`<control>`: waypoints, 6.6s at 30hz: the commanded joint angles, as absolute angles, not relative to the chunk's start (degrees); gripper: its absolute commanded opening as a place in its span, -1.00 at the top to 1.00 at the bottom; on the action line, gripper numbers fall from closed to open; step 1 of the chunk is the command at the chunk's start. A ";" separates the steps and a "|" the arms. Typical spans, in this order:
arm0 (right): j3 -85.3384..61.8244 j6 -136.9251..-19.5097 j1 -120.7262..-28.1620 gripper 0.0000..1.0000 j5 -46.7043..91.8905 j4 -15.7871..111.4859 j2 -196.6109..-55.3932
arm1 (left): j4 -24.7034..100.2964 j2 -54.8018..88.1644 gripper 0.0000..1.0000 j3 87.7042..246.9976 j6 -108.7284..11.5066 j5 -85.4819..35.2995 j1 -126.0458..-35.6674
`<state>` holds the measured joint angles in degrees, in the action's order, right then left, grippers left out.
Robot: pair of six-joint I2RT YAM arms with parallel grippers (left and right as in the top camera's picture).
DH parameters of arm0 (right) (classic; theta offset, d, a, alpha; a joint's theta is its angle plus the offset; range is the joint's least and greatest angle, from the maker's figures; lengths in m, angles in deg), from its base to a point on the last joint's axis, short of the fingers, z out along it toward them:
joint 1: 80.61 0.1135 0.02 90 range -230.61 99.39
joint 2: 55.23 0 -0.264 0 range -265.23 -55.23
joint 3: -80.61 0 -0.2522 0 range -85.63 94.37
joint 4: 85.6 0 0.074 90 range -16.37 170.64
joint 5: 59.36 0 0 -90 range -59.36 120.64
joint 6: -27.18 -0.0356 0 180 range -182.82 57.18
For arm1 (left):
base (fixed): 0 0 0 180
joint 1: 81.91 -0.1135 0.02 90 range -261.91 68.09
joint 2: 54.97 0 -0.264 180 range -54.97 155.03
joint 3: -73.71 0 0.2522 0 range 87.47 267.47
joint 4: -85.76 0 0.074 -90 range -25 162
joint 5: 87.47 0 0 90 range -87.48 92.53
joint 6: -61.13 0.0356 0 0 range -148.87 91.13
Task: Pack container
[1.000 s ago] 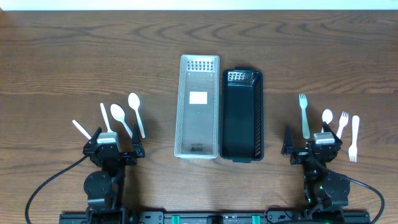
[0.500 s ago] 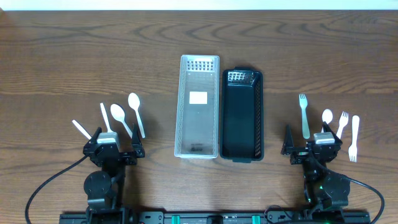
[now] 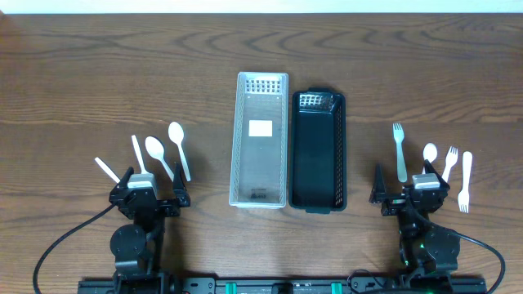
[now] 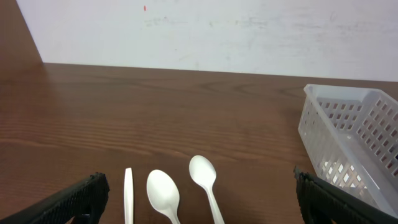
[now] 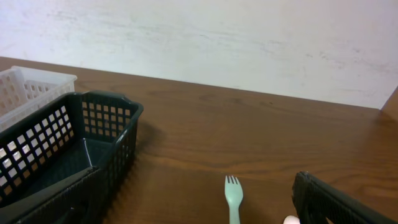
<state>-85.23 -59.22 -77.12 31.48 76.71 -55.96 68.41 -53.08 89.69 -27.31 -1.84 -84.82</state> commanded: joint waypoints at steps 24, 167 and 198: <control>-73.25 -74.52 -77.60 -0.99 23.63 69.13 -61.58 | 67.99 -52.81 -0.96 88.05 -22.98 -0.24 -85.15; -6.81 -62.98 -86.54 0.15 31.67 33.68 -176.81 | 12.26 11.29 -0.89 147.40 -36.47 -10.75 -85.06; -2.72 -68.99 -85.10 0.97 31.30 29.70 -163.02 | 12.28 11.32 -0.89 147.40 -36.47 -10.75 -85.06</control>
<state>-5.49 -65.63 -86.08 31.48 30.40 -170.86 12.41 11.77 146.54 -36.78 -11.04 -84.82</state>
